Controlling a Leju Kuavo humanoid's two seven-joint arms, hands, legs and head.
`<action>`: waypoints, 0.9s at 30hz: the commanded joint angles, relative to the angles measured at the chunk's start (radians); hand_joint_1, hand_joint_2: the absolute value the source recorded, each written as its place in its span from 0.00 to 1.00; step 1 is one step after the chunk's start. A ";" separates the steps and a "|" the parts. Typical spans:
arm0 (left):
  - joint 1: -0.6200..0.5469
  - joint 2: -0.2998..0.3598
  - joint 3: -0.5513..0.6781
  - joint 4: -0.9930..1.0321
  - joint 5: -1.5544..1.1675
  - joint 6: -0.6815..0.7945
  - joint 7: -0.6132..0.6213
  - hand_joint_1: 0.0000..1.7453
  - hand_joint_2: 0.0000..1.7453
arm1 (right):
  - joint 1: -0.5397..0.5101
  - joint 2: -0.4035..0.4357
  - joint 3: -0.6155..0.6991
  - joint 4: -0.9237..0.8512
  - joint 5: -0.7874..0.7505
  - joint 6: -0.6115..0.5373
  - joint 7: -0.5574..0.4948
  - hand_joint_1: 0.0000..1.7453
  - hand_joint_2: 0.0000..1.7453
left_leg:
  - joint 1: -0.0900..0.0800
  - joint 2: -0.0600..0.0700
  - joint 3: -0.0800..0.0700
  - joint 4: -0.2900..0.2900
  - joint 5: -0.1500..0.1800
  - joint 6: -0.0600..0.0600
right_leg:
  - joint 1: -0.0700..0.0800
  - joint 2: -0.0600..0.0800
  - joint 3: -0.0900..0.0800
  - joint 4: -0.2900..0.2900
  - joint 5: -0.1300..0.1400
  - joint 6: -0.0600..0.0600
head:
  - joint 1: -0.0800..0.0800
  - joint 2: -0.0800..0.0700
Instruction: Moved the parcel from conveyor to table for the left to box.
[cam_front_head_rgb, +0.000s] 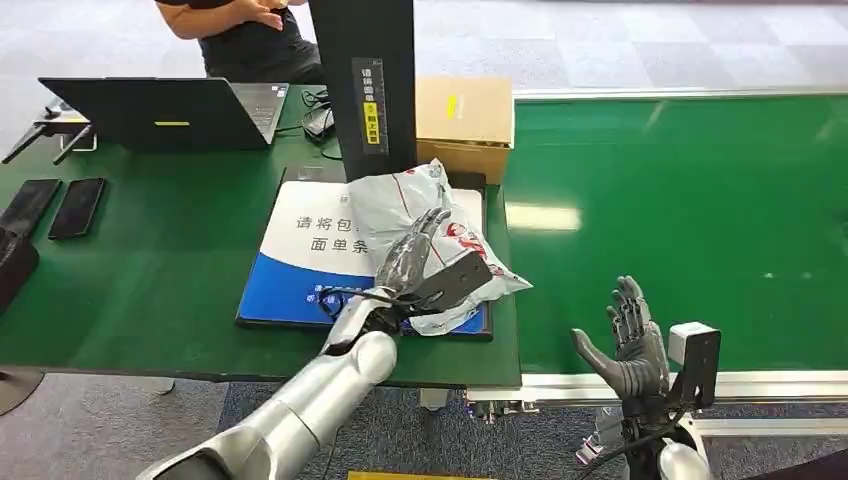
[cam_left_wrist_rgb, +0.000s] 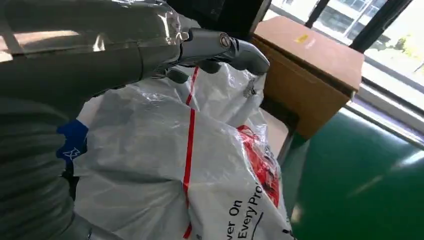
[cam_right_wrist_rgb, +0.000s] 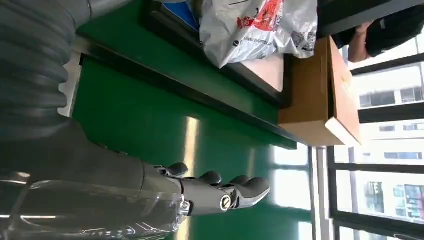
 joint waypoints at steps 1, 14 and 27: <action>-0.130 -0.031 -0.013 0.238 -0.105 0.007 0.119 0.00 1.00 | -0.004 0.010 -0.054 0.014 0.007 0.007 0.003 0.00 1.00 | 0.001 -0.003 0.005 -0.003 0.000 -0.001 | 0.001 0.001 0.006 -0.004 0.000 -0.001 | 0.000 0.000; -0.175 -0.039 0.004 0.385 -0.221 -0.147 0.254 0.02 1.00 | 0.001 0.018 -0.067 0.020 0.010 0.012 0.003 0.00 1.00 | 0.000 0.000 0.003 -0.001 0.000 -0.001 | 0.000 0.002 0.003 -0.002 0.000 -0.001 | 0.000 0.000; -0.145 -0.017 0.021 0.364 -0.223 -0.125 0.233 1.00 1.00 | -0.004 0.020 -0.054 0.029 0.016 0.023 0.003 0.00 1.00 | 0.000 0.001 0.005 -0.002 0.000 -0.001 | 0.000 0.004 0.004 -0.002 0.001 -0.001 | 0.000 0.000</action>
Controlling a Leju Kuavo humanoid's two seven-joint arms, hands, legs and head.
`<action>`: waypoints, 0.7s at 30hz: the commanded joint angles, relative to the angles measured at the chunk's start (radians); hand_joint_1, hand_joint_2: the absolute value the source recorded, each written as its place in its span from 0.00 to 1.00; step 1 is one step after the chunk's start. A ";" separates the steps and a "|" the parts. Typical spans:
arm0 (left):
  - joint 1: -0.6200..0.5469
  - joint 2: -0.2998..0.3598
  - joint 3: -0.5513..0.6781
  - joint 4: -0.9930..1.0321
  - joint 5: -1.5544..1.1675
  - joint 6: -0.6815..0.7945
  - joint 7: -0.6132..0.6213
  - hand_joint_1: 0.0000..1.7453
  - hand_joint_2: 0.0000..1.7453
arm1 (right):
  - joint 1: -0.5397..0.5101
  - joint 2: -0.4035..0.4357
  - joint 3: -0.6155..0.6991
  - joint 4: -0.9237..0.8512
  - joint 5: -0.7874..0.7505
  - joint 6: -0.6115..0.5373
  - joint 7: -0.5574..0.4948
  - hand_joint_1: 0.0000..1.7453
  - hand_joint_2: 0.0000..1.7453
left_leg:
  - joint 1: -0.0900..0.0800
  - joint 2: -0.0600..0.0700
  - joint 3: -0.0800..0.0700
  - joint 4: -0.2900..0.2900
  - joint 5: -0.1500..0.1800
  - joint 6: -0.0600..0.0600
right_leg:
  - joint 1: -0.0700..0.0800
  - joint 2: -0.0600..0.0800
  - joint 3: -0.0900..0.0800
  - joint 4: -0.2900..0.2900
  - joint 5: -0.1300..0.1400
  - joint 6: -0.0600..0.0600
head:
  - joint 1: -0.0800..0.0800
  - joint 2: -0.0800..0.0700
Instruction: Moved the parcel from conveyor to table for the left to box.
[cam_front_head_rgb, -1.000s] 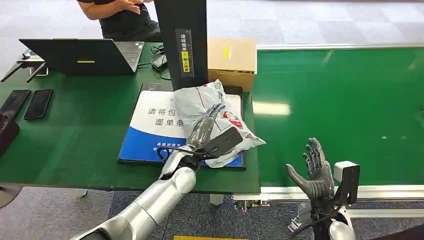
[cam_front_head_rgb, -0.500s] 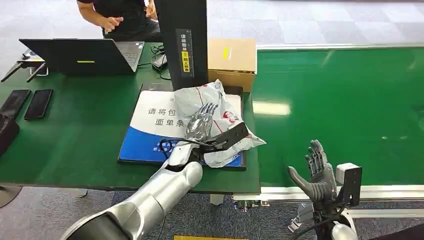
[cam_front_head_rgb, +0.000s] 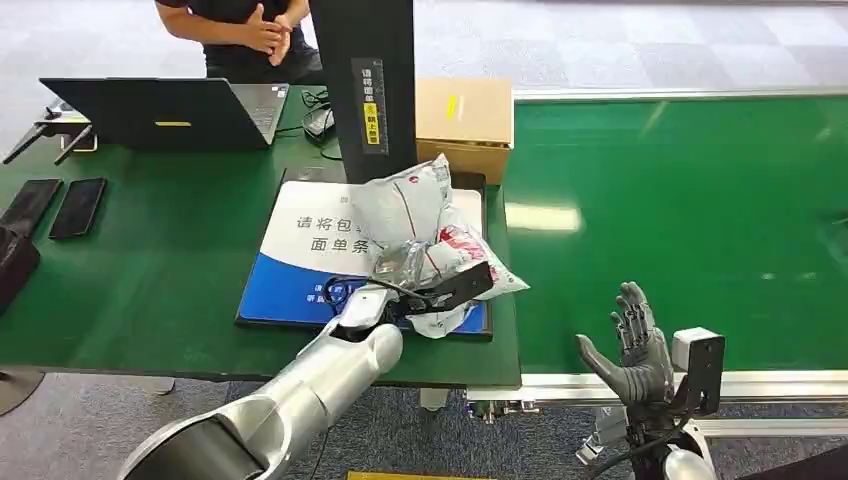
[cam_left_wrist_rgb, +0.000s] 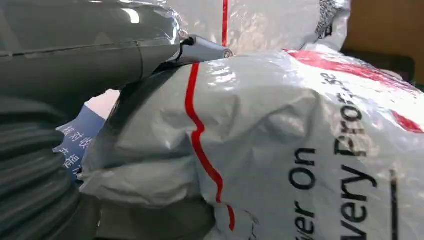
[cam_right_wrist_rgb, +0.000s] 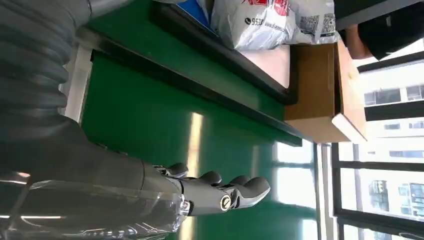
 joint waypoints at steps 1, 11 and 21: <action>-0.019 0.017 0.010 0.090 -0.002 -0.010 0.000 1.00 1.00 | -0.017 0.013 -0.025 0.036 0.003 0.001 0.000 0.00 1.00 | 0.000 0.001 0.003 -0.002 0.000 -0.001 | 0.000 0.003 0.002 -0.001 0.000 -0.001 | 0.000 0.000; 0.000 0.028 0.035 0.072 0.006 0.010 -0.038 1.00 1.00 | -0.030 0.007 -0.018 0.055 0.007 0.001 -0.002 0.00 1.00 | 0.000 0.002 0.004 -0.002 0.000 -0.001 | 0.000 0.003 0.003 -0.002 0.001 -0.001 | 0.000 0.000; 0.106 0.093 0.046 -0.223 -0.045 0.370 -0.337 1.00 1.00 | -0.023 -0.008 -0.010 0.028 -0.014 0.000 0.015 0.00 1.00 | 0.000 0.002 0.004 -0.002 -0.001 -0.001 | 0.000 0.005 0.003 -0.002 0.000 -0.002 | 0.000 0.000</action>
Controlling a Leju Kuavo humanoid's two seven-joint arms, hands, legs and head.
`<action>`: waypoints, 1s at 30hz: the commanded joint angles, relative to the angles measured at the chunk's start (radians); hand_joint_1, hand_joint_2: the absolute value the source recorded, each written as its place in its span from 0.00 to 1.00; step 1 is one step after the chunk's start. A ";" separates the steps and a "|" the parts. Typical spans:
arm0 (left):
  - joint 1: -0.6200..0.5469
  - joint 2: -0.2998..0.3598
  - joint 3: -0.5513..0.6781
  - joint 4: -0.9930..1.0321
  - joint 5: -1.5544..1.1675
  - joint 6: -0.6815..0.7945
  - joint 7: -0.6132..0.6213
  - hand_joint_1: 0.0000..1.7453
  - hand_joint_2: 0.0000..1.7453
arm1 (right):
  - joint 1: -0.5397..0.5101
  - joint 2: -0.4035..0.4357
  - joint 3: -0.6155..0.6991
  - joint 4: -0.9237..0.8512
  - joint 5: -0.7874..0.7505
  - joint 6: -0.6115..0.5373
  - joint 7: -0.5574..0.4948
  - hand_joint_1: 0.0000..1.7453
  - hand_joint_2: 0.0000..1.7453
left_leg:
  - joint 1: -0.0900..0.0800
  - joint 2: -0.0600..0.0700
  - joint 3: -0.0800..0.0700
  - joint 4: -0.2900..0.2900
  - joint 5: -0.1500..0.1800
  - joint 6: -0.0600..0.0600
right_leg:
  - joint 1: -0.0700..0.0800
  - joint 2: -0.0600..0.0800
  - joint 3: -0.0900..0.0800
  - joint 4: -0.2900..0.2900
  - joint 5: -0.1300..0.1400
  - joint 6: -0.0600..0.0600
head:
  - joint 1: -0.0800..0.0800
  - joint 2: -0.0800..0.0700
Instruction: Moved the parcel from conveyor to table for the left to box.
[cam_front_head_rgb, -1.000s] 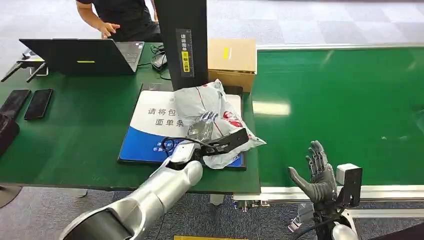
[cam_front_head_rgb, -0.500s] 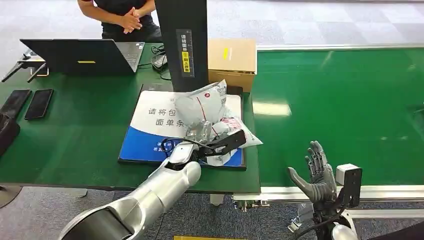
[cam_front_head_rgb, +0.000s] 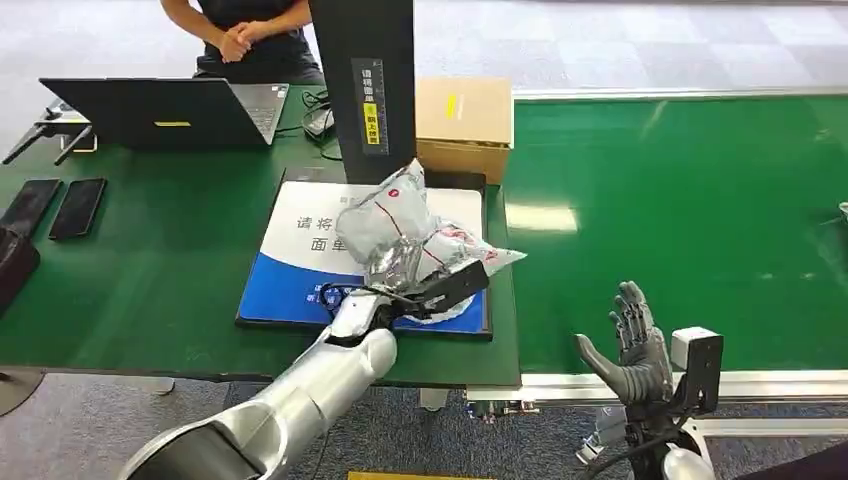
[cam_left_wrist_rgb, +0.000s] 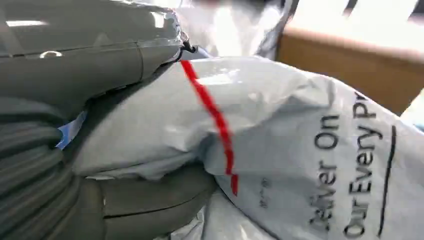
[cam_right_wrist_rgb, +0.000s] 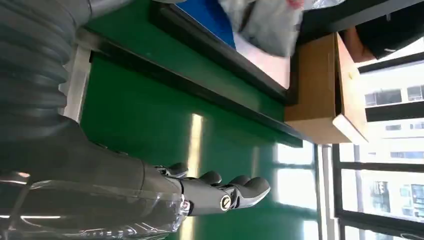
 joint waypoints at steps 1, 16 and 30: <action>0.061 0.089 0.017 -0.201 -0.056 0.124 -0.102 1.00 1.00 | -0.014 -0.012 -0.012 0.020 -0.015 -0.004 0.011 0.00 1.00 | 0.000 0.002 0.002 -0.001 -0.001 -0.001 | 0.000 0.003 0.001 -0.001 0.000 -0.001 | 0.000 0.000; 0.119 0.151 0.179 -0.392 -0.076 0.276 -0.120 1.00 1.00 | 0.037 -0.018 -0.024 -0.027 -0.032 -0.021 0.005 0.00 1.00 | 0.000 0.000 0.001 -0.001 0.000 -0.001 | 0.000 0.002 0.000 -0.001 0.000 -0.001 | 0.000 0.000; 0.237 0.266 0.385 -0.563 -0.188 0.276 -0.075 1.00 1.00 | 0.070 -0.023 -0.013 -0.044 -0.045 -0.016 -0.002 0.00 1.00 | 0.001 0.006 0.005 -0.005 -0.001 -0.002 | 0.001 0.009 0.002 -0.003 0.000 -0.002 | 0.000 0.000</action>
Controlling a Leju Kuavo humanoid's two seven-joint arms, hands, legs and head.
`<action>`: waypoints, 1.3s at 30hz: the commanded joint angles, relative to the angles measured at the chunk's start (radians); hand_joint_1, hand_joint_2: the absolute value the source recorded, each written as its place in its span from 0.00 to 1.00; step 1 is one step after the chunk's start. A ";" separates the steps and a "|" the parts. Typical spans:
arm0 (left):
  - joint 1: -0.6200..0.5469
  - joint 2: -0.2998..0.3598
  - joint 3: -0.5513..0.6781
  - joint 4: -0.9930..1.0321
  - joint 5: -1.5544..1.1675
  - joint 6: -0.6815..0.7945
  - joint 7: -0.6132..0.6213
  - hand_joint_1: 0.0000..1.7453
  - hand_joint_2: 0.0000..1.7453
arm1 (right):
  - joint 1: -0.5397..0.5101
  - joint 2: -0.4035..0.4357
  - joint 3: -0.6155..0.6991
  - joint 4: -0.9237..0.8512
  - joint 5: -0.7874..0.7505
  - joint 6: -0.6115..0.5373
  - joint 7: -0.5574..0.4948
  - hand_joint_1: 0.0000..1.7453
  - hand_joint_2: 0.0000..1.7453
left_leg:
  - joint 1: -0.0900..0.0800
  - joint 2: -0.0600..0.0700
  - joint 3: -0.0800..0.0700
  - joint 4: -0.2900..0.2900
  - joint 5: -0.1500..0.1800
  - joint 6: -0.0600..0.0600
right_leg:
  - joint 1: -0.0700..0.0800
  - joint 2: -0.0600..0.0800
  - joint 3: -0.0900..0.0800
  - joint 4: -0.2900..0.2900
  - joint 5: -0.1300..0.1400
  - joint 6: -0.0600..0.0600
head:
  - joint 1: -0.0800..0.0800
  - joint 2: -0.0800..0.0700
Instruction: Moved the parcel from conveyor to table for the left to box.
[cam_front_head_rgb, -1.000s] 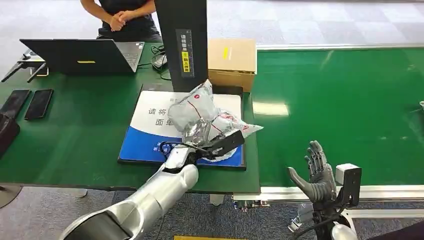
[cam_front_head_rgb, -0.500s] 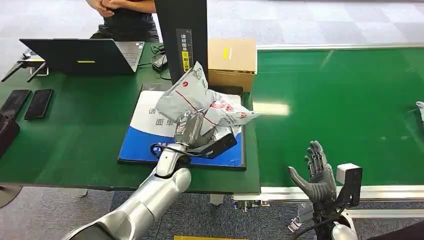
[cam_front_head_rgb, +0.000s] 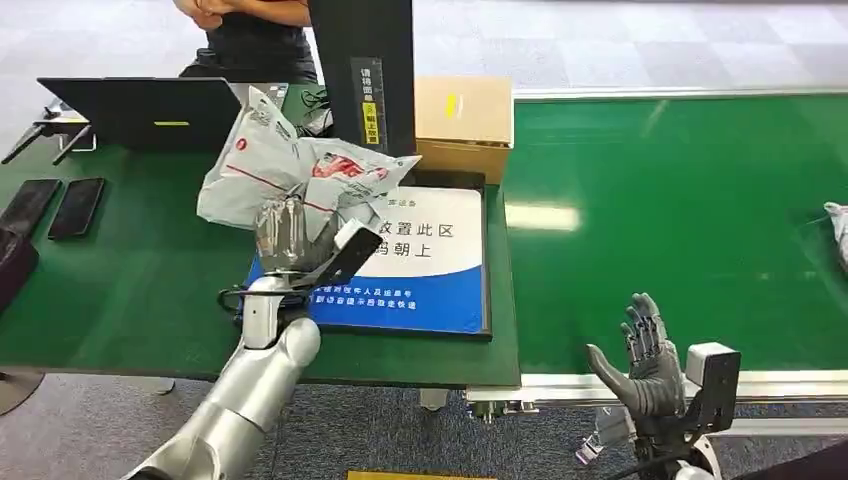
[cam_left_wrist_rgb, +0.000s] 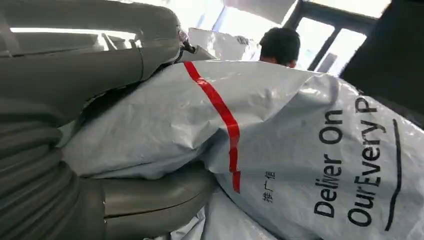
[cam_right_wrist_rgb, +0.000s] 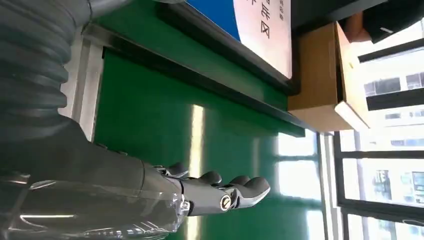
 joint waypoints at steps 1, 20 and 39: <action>0.044 0.084 0.119 -0.103 -0.038 0.008 0.009 1.00 1.00 | 0.010 -0.021 -0.002 0.011 -0.009 0.002 -0.006 0.00 1.00 | 0.000 0.003 0.003 -0.001 -0.001 -0.001 | 0.000 0.005 0.002 -0.002 0.000 -0.001 | 0.000 0.000; 0.169 0.145 0.462 -0.168 -0.057 0.008 -0.033 1.00 1.00 | 0.000 -0.035 0.011 0.044 -0.021 -0.011 -0.019 0.00 1.00 | 0.001 0.003 0.003 -0.002 -0.001 -0.001 | 0.001 0.005 0.002 -0.002 0.000 -0.002 | 0.000 0.000; 0.152 0.175 0.546 -0.072 0.044 -0.030 0.091 1.00 1.00 | 0.010 -0.017 -0.009 0.023 -0.022 -0.011 -0.020 0.00 1.00 | 0.001 0.000 0.003 -0.002 0.000 -0.001 | 0.001 0.001 0.002 -0.002 -0.001 -0.002 | 0.000 0.000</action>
